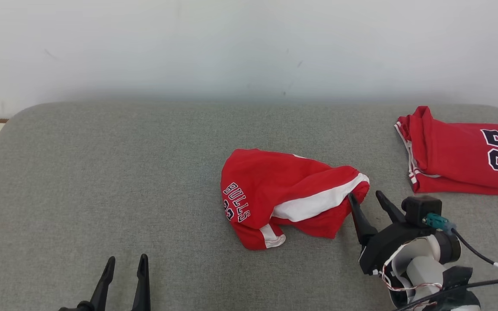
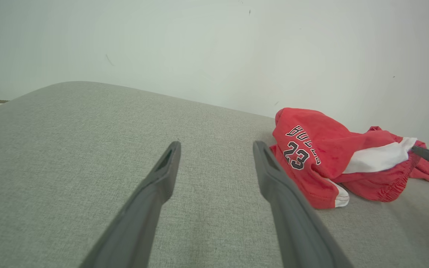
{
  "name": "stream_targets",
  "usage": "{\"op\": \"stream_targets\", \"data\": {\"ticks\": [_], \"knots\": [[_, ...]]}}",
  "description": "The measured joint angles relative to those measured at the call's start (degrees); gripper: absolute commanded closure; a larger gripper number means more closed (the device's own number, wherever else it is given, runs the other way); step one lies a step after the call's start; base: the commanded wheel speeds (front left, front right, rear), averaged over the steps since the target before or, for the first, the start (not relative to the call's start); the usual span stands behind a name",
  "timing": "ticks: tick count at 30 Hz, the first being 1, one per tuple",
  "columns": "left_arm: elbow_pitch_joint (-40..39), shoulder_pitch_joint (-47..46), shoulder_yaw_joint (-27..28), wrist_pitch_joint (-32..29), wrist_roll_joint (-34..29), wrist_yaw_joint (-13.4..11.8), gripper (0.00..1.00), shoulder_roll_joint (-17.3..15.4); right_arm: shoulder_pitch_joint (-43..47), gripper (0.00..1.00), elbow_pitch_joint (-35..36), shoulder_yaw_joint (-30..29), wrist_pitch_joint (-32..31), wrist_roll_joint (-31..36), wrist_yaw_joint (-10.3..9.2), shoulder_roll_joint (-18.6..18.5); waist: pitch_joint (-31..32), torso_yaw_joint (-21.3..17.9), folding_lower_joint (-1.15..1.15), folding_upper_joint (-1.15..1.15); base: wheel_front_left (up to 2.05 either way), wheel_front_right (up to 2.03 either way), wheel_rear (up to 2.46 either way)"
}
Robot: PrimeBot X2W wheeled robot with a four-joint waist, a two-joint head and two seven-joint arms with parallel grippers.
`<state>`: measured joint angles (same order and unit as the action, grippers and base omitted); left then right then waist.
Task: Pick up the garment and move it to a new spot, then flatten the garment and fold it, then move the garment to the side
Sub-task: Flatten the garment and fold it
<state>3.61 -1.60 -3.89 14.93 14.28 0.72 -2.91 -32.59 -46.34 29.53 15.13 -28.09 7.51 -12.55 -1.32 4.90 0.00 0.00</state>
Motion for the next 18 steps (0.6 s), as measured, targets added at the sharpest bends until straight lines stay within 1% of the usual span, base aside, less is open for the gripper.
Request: {"op": "stream_targets", "data": {"ticks": [6, 10, 13, 18], "knots": [[0.01, 0.21, -0.20, 0.00, 0.25, -0.14, 0.00, 0.00, 2.02, 0.00, 1.19, -0.78, -0.07, 0.43, 0.00, -0.03, 0.35, -0.52, 0.00, 0.00, 0.00, 0.00, 0.00], [0.04, 0.40, -0.34, 0.00, 0.31, -0.13, 0.00, 0.00, 3.65, 0.00, 3.59, -2.70, -0.05, 1.37, 0.00, -0.29, 0.50, -0.88, 0.00, 0.00, 0.00, 0.00, 0.00], [0.07, 0.42, -0.51, 0.01, 0.32, -0.09, 0.00, 0.00, 5.49, 0.00, 6.65, -4.60, -0.01, 2.27, 0.00, -0.48, 0.58, -1.15, 0.00, 0.00, 0.00, 0.00, 0.00], [-0.02, 0.51, -0.44, 0.00, 0.38, -0.09, 0.00, 0.00, 10.23, 0.00, 14.30, -9.04, 0.00, 5.56, 0.00, 0.10, 0.57, -1.76, 0.00, 0.00, 0.00, 0.00, 0.00]]}}
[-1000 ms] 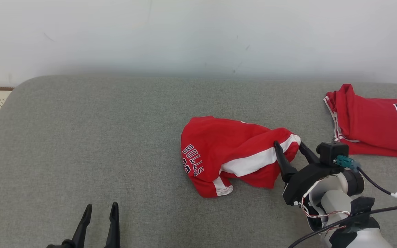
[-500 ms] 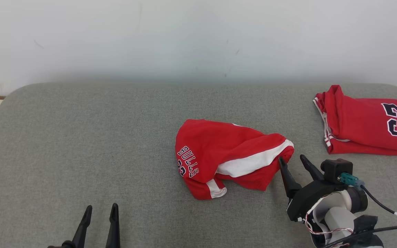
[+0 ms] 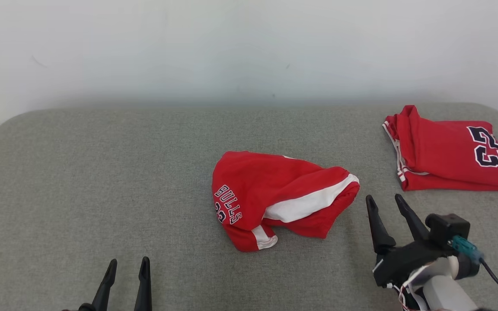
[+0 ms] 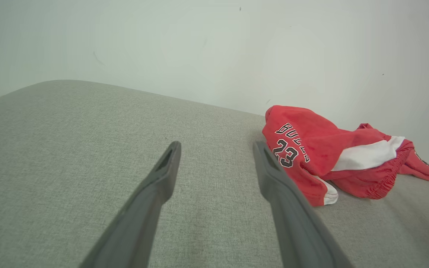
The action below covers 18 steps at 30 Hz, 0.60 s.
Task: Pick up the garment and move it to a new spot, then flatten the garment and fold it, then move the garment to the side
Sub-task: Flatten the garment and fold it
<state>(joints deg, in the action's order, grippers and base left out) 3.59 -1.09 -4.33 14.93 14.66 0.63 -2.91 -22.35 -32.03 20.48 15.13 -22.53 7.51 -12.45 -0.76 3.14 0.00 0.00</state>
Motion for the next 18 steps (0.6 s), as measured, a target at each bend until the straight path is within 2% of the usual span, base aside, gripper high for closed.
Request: {"op": "stream_targets", "data": {"ticks": [2, 7, 18], "knots": [[-0.03, 0.01, 0.01, 0.01, 0.01, 0.00, 0.00, 0.00, 3.41, 0.00, 5.05, -2.46, 0.00, 2.23, 0.00, 0.51, -0.02, -0.41, 0.00, 0.00, 0.00, 0.00, 0.00], [-0.07, 0.03, -0.11, 0.01, 0.04, -0.05, 0.00, 0.01, 8.68, 0.00, 11.48, -4.85, 0.00, 4.88, 0.00, 1.43, 0.16, -0.96, 0.00, 0.00, 0.00, 0.00, 0.00], [0.27, 0.44, -0.14, 0.01, 0.12, 0.05, 0.00, 0.01, 15.54, 0.00, 18.64, -6.99, -0.10, 9.07, 0.00, 4.47, 0.68, -2.02, 0.00, 0.00, 0.00, 0.00, 0.00]]}}
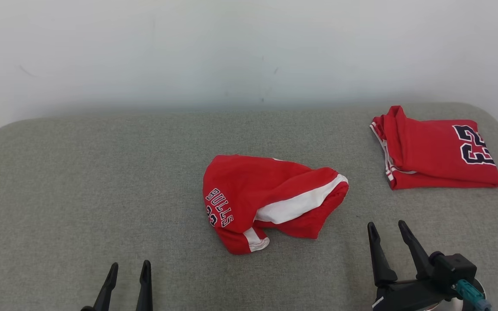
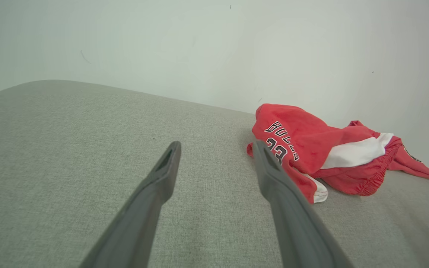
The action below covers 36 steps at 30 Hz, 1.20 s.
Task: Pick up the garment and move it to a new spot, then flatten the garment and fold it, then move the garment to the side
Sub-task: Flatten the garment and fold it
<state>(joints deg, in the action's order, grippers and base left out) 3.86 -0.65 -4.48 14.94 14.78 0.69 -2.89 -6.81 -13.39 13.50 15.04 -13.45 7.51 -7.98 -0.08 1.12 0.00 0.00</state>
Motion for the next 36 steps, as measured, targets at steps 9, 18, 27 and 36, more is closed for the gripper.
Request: {"op": "stream_targets", "data": {"ticks": [9, 18, 27, 36], "knots": [[2.99, -2.17, -2.34, -0.01, 0.81, 2.81, 0.00, 0.04, 0.09, 0.00, 1.67, 0.53, -1.03, 0.89, 0.00, 0.78, -0.63, -1.55, 0.00, 0.00, 0.00, 0.00, 0.00], [14.50, -9.82, -7.93, 0.00, -0.27, 5.34, 0.00, -0.05, -2.03, 0.00, 1.36, 1.97, -0.96, 0.88, 0.00, 1.49, -2.43, -6.32, 0.01, 0.00, 0.00, 0.00, 0.00], [24.25, -16.47, -9.69, 0.00, -0.76, 6.13, 0.00, -0.83, -3.31, 0.00, 0.62, 2.13, -0.40, 0.88, 0.00, 2.27, -4.91, -11.11, 0.01, 0.00, 0.00, 0.00, 0.00], [32.90, -21.91, -11.11, 0.08, -2.00, 6.30, 0.00, -1.00, -4.32, 0.00, -0.08, 2.20, -0.12, 0.88, 0.00, 2.93, -7.72, -14.23, 0.01, 0.00, 0.00, 0.00, 0.00]]}}
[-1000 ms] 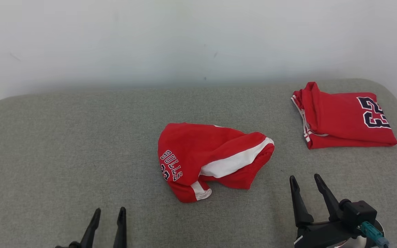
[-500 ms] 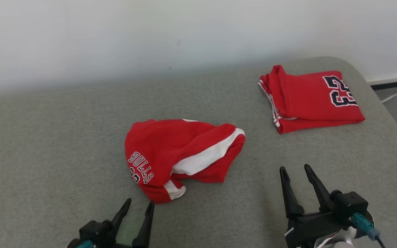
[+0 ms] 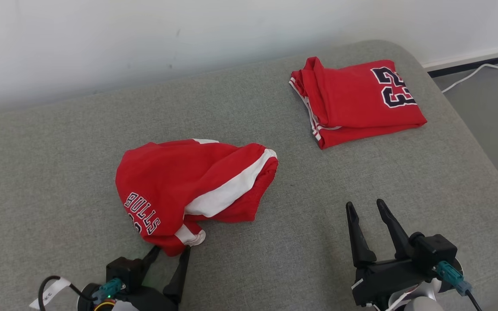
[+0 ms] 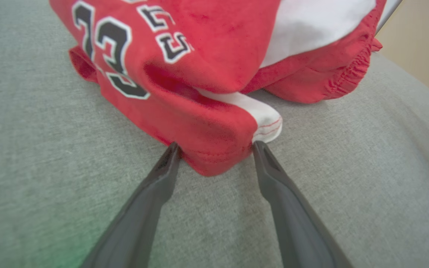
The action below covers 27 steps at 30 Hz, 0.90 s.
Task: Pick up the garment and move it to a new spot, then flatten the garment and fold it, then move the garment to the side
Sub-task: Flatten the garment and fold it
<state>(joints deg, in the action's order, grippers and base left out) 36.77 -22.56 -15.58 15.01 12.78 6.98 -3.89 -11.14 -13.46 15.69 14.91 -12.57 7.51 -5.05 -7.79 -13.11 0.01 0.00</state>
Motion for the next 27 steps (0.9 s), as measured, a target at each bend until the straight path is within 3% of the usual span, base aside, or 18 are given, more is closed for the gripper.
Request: {"op": "stream_targets", "data": {"ticks": [3, 4, 5, 15, 27], "knots": [[1.69, -1.25, -0.40, 0.00, 0.02, 0.05, 0.03, 0.25, -0.08, 0.00, -0.32, 0.10, 0.05, 0.01, 0.00, 0.12, -0.15, -0.20, 0.00, 0.00, 0.00, 0.00, 0.00], [2.04, -1.46, -0.45, 0.00, 0.23, 0.05, 0.62, 0.34, -0.15, 0.00, -0.44, 0.21, 0.07, 0.02, 0.00, 0.18, -0.07, -0.19, 0.00, 0.00, 0.00, 0.00, 0.00], [2.19, -1.59, -0.43, 0.00, 0.41, 0.05, 1.00, 0.37, -0.20, 0.00, -0.52, 0.21, 0.08, 0.03, 0.00, 0.22, 0.05, -0.16, 0.00, 0.00, 0.00, 0.00, 0.00], [-2.26, 1.13, 1.82, -0.05, 0.67, -0.05, 1.00, 0.23, 0.37, 0.00, -0.88, -0.37, 0.22, 0.19, 0.00, 0.23, 1.71, 2.33, -0.01, 0.00, 0.00, 0.00, 0.00], [-10.40, 7.43, 2.68, -0.35, -0.71, -1.34, 1.00, -3.08, 2.33, 0.00, -1.19, -1.10, 0.22, -0.02, 0.00, -0.14, 4.29, 9.44, -0.01, 0.00, 0.00, 0.00, 0.00]]}}
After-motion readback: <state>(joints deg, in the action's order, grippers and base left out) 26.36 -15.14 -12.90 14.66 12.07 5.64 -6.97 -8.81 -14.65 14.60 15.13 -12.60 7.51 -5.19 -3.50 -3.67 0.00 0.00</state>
